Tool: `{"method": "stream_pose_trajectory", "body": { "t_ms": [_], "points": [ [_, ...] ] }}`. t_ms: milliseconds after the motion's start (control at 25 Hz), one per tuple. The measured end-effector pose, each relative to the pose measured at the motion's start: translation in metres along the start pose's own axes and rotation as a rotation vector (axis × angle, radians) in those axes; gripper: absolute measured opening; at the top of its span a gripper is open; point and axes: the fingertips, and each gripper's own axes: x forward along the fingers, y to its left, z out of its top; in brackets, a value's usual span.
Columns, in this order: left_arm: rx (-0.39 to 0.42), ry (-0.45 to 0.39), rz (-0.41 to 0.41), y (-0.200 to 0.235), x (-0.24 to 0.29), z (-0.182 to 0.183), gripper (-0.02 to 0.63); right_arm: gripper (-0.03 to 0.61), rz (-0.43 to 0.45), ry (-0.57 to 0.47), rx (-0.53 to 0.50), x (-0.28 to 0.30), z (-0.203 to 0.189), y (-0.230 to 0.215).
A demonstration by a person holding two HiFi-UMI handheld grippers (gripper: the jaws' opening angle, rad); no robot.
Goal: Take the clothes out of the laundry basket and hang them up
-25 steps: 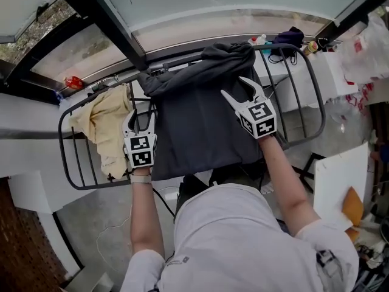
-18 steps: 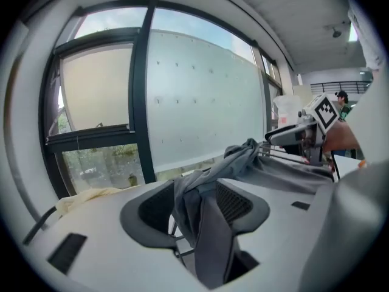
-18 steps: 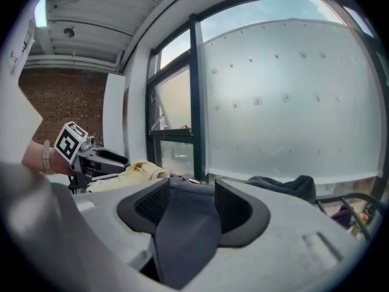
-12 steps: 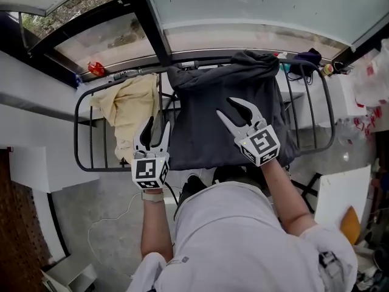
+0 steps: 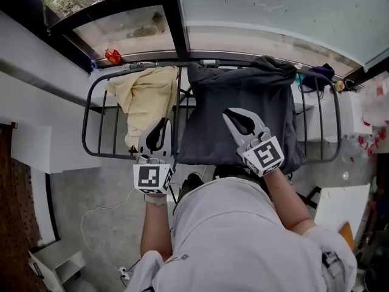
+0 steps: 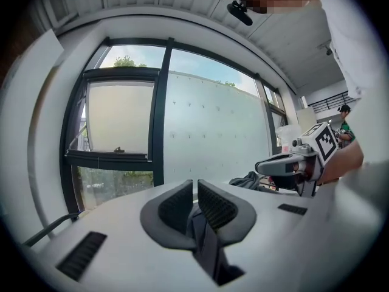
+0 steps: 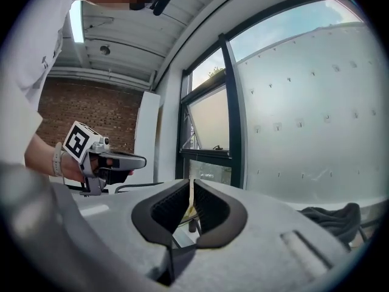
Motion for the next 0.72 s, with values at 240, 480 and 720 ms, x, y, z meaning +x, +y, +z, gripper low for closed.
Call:
{"method": "stream_pose_trajectory", "body": {
  "t_ms": [240,480,720],
  "points": [
    [-0.018,-0.014,0.056,0.015,-0.015,0.002,0.002,0.026,0.026,-0.008,-0.02,0.004,0.005,0.018],
    [-0.021,-0.01,0.023,0.009,-0.018,-0.002,0.002,0.026,0.044,-0.007,-0.035,0.004,0.003,0.027],
    [-0.004,0.007,0.005,0.001,-0.017,-0.005,0.002,0.026,0.037,0.013,-0.039,0.0,-0.001,0.024]
  ]
}}
